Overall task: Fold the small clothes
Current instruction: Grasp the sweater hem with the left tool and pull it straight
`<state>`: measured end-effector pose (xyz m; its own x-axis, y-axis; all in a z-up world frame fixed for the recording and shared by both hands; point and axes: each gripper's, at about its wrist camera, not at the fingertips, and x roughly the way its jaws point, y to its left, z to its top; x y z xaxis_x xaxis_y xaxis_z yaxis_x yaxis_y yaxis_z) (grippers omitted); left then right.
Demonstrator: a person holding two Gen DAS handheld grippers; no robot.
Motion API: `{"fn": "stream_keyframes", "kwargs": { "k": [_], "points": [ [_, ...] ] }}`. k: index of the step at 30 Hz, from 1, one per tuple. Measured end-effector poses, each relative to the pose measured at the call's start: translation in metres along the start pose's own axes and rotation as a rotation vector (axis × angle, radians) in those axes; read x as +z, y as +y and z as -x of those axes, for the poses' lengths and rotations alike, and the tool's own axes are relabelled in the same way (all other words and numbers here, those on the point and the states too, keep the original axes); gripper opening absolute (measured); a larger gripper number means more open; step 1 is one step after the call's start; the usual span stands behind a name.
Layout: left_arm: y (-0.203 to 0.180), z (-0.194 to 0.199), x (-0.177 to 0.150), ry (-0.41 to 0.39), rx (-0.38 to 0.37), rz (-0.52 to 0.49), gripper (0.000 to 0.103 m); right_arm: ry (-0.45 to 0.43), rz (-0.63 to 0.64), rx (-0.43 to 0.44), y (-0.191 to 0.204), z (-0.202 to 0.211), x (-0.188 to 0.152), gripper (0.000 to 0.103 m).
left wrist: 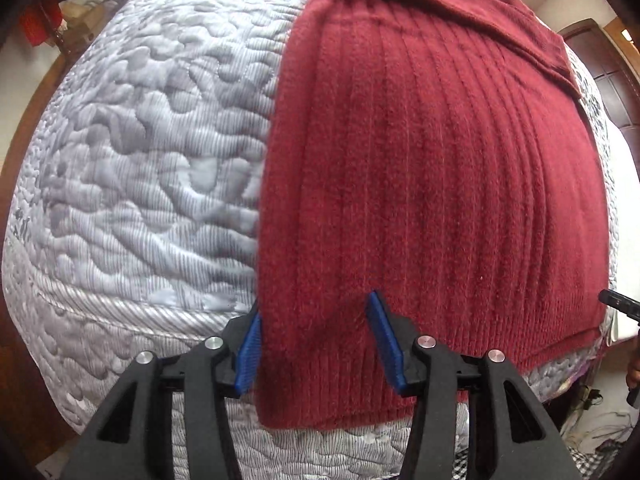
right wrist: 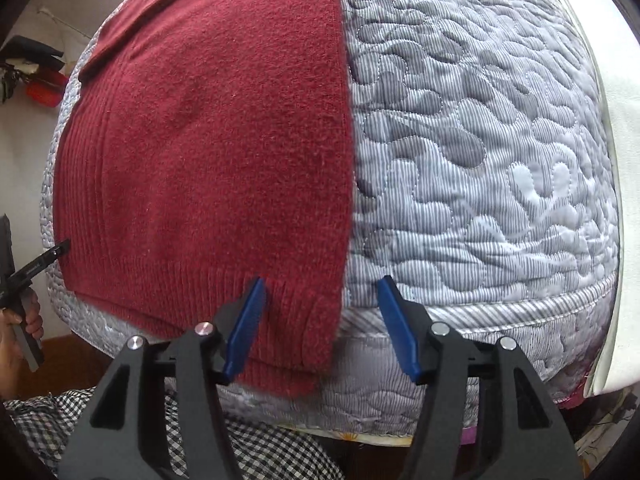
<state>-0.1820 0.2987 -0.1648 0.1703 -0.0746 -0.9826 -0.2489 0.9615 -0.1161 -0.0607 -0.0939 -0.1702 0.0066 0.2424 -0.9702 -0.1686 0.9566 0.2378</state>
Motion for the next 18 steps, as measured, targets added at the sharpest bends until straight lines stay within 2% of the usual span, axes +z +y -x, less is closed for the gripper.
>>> {"fn": "stream_keyframes", "kwargs": {
  "k": [1, 2, 4, 8, 9, 10, 11, 12, 18],
  "points": [
    [-0.003, 0.0, -0.004, 0.002, -0.003, -0.005, 0.05, 0.0, 0.017, -0.005, 0.001, 0.002, -0.003, 0.049],
    [-0.008, -0.001, -0.008, 0.006, -0.014, -0.008, 0.048, 0.0, 0.03, -0.004, 0.001, 0.002, -0.006, 0.041],
    [-0.011, -0.001, -0.014, 0.013, -0.017, -0.007, 0.044, 0.01, 0.021, 0.041, -0.003, 0.002, -0.013, 0.032],
    [-0.014, -0.001, -0.026, 0.025, -0.035, 0.004, 0.037, 0.017, -0.002, 0.077, -0.008, 0.001, -0.02, 0.03],
    [-0.01, -0.001, -0.03, 0.028, -0.036, 0.008, 0.028, 0.017, -0.003, 0.086, -0.008, 0.001, -0.02, 0.016],
    [-0.007, -0.001, -0.041, 0.029, -0.038, 0.009, 0.022, 0.022, -0.002, 0.118, -0.008, 0.003, -0.021, 0.007],
    [-0.007, 0.0, -0.039, 0.028, -0.055, 0.015, 0.012, 0.018, -0.004, 0.129, -0.01, 0.007, -0.017, 0.006],
    [-0.005, 0.003, -0.036, 0.028, -0.084, 0.027, 0.008, 0.015, 0.0, 0.135, -0.004, 0.01, -0.007, 0.006],
    [0.001, 0.036, -0.021, -0.029, -0.201, 0.077, 0.007, -0.025, -0.034, 0.266, -0.015, 0.034, 0.001, 0.006]
  ]
}}
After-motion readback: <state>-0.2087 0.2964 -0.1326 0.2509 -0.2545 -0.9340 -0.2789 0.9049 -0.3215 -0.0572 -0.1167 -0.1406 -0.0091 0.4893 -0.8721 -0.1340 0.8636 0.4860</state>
